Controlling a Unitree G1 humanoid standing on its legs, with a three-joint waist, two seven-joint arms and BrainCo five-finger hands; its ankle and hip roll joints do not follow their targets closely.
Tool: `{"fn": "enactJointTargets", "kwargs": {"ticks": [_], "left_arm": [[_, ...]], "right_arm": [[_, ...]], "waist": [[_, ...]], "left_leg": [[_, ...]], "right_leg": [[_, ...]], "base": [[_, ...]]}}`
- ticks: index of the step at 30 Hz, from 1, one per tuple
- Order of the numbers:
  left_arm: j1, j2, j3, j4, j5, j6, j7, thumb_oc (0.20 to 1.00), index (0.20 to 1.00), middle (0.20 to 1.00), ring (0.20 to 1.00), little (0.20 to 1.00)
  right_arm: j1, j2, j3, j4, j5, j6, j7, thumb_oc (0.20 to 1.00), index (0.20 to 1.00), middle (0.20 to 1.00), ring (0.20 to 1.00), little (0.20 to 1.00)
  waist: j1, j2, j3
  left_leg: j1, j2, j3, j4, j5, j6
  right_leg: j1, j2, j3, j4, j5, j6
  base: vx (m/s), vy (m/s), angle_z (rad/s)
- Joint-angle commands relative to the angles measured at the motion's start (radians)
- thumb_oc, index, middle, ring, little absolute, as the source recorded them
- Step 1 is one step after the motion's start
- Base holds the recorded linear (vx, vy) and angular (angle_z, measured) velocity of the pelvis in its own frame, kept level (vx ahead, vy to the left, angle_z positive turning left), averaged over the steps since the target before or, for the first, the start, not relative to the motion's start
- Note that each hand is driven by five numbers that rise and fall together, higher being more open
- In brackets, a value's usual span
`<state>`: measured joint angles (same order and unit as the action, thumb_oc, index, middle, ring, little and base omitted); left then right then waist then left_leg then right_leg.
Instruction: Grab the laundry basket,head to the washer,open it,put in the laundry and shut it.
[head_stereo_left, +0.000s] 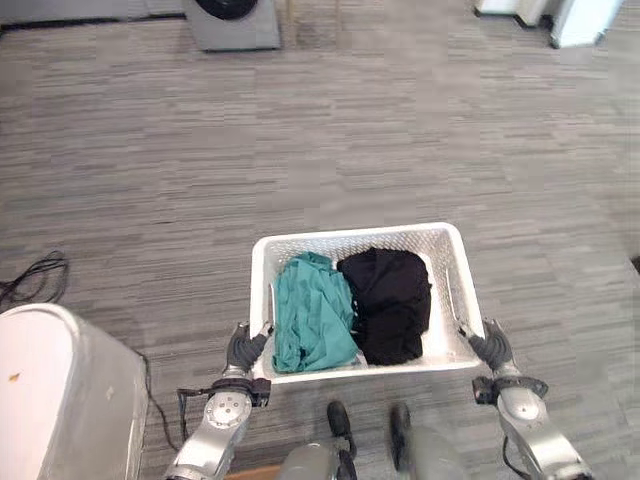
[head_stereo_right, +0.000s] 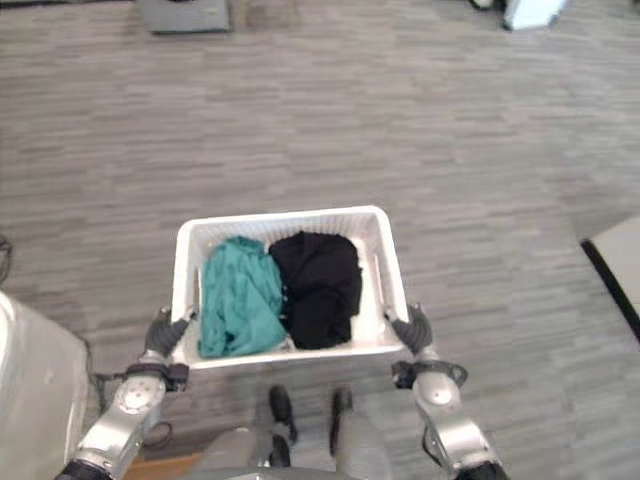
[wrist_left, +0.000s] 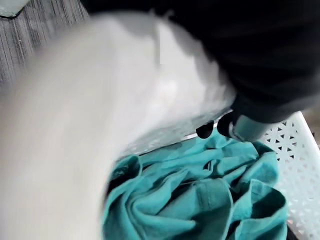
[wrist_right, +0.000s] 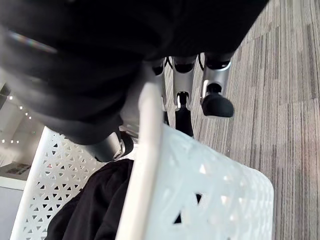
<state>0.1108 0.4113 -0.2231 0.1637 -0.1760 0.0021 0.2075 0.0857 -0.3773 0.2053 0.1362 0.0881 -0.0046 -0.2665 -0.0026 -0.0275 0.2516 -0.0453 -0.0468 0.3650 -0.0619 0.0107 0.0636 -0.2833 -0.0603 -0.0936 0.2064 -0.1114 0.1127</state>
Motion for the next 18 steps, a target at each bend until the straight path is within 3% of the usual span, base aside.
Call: {"fn": "enactJointTargets", "kwargs": {"ticks": [1,3,5,8,9,10,11,13,17,18], "left_arm": [[-0.034,-0.014,0.001,-0.120,-0.036,-0.101,-0.047,0.200,0.200,0.200,0.200,0.200],[-0.051,-0.022,-0.003,-0.107,-0.028,-0.104,-0.049,0.200,0.200,0.200,0.200,0.200],[-0.057,-0.032,-0.017,-0.106,-0.024,-0.109,-0.059,0.200,0.200,0.200,0.200,0.200],[-0.041,-0.046,-0.029,-0.103,-0.035,-0.107,-0.065,0.200,0.200,0.200,0.200,0.200],[-0.041,-0.046,-0.029,-0.103,-0.035,-0.107,-0.065,0.200,0.200,0.200,0.200,0.200],[-0.040,-0.054,-0.036,-0.095,-0.045,-0.102,-0.068,0.200,0.200,0.200,0.200,0.200],[-0.041,-0.056,-0.041,-0.095,-0.049,-0.099,-0.069,0.200,0.200,0.200,0.200,0.200],[-0.045,-0.063,-0.048,-0.092,-0.051,-0.097,-0.068,0.200,0.200,0.200,0.200,0.200],[-0.036,-0.068,-0.051,-0.091,-0.048,-0.092,-0.081,0.200,0.200,0.200,0.200,0.200],[-0.033,-0.070,-0.049,-0.089,-0.046,-0.092,-0.083,0.200,0.200,0.200,0.200,0.200]], "right_arm": [[-0.072,0.029,-0.010,-0.103,0.106,-0.137,0.101,0.200,0.200,0.200,0.200,0.200],[-0.065,0.032,-0.014,-0.103,0.102,-0.141,0.103,0.200,0.200,0.200,0.200,0.200],[-0.037,0.023,-0.030,-0.113,0.098,-0.144,0.106,0.200,0.200,0.200,0.200,0.200],[-0.014,0.012,-0.032,-0.108,0.101,-0.140,0.113,0.200,0.200,0.200,0.200,0.200],[-0.014,0.012,-0.032,-0.108,0.101,-0.140,0.113,0.200,0.200,0.200,0.200,0.200],[-0.003,-0.004,-0.041,-0.104,0.106,-0.143,0.113,0.200,0.200,0.200,0.200,0.200],[0.004,-0.014,-0.048,-0.107,0.110,-0.145,0.111,0.200,0.200,0.200,0.200,0.200],[0.010,-0.028,-0.060,-0.108,0.115,-0.143,0.103,0.200,0.200,0.200,0.200,0.200],[0.023,-0.042,-0.075,-0.115,0.119,-0.138,0.103,0.200,0.200,0.200,0.200,0.200],[0.025,-0.044,-0.079,-0.115,0.120,-0.140,0.103,0.200,0.200,0.200,0.200,0.200]], "waist": [[-0.024,0.002,-0.023],[-0.037,-0.009,-0.019],[-0.058,-0.010,-0.036],[-0.075,0.008,-0.069],[-0.076,0.004,-0.071],[-0.076,0.015,-0.073],[-0.073,0.011,-0.068],[-0.068,0.000,-0.056],[-0.046,-0.010,-0.052],[-0.039,-0.009,-0.050]], "left_leg": [[0.098,0.043,-0.098,0.115,-0.174,-0.024],[0.127,0.030,-0.106,0.118,-0.183,-0.027],[0.177,0.020,-0.155,0.129,-0.231,-0.028],[0.199,0.066,-0.167,0.190,-0.244,-0.058],[0.195,0.063,-0.168,0.190,-0.240,-0.058],[0.154,0.112,-0.166,0.348,-0.162,-0.090],[0.107,0.132,-0.170,0.452,-0.108,-0.103],[0.025,0.151,-0.174,0.581,-0.063,-0.104],[-0.061,0.084,-0.178,0.469,-0.154,-0.063],[-0.093,0.068,-0.174,0.420,-0.152,-0.060]], "right_leg": [[0.027,0.013,-0.062,-0.137,0.114,0.048],[0.009,-0.005,-0.087,-0.181,0.148,0.045],[0.025,-0.007,-0.031,-0.171,0.175,0.036],[0.053,0.004,-0.036,-0.153,0.172,0.002],[0.050,0.001,-0.035,-0.155,0.175,0.001],[0.098,0.020,-0.046,-0.159,0.156,-0.028],[0.126,0.024,-0.055,-0.169,0.146,-0.046],[0.166,0.026,-0.069,-0.186,0.124,-0.073],[0.229,0.013,-0.060,-0.213,0.086,-0.057],[0.249,0.011,-0.058,-0.220,0.078,-0.051]], "base": [[0.20,-0.051,0.00],[0.31,-0.150,0.34],[0.49,-0.187,0.57],[0.41,-0.169,0.82],[0.37,-0.260,0.39],[0.32,-0.298,0.31],[0.40,-0.389,0.38],[0.22,-0.240,0.39],[0.28,-0.077,-0.24],[0.28,-0.019,-0.02]]}}
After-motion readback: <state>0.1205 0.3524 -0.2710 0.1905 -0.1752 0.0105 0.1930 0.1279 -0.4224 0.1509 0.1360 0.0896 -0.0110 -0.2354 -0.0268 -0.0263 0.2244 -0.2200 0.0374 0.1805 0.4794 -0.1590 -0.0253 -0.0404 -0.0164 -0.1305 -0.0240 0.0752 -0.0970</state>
